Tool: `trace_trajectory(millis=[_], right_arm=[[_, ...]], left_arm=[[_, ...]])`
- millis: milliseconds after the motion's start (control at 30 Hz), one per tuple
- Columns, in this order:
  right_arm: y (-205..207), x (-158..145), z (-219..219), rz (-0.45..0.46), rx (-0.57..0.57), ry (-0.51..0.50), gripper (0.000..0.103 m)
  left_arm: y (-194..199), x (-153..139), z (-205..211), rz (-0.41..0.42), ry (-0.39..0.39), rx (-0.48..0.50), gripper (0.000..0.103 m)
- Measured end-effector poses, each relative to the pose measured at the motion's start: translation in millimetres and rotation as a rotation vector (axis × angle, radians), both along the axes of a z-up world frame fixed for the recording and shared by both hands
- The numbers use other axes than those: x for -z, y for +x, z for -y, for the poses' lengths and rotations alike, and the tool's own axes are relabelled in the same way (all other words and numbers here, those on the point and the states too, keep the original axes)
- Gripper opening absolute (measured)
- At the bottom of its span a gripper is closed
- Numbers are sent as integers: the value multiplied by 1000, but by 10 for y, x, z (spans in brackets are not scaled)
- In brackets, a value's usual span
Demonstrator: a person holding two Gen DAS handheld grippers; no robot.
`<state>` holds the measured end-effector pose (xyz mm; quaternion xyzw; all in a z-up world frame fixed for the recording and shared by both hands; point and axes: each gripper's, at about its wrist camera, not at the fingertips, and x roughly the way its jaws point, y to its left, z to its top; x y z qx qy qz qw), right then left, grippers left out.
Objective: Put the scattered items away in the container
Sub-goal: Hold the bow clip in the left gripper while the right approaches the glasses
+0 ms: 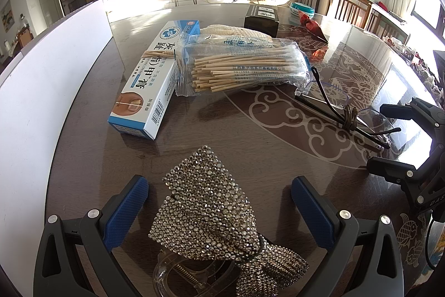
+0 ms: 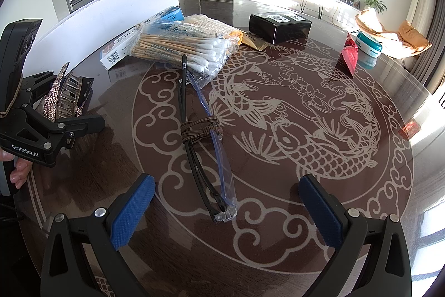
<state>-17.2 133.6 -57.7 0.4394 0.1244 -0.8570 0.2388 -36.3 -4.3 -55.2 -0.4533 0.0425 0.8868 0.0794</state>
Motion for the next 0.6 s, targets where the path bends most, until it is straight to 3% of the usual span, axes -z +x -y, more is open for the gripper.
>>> trace_trajectory(millis=[600], right_arm=[[-3,10,1,2,-10,1,103]], left_arm=[[29,-5,9,2,-5,-5,103]])
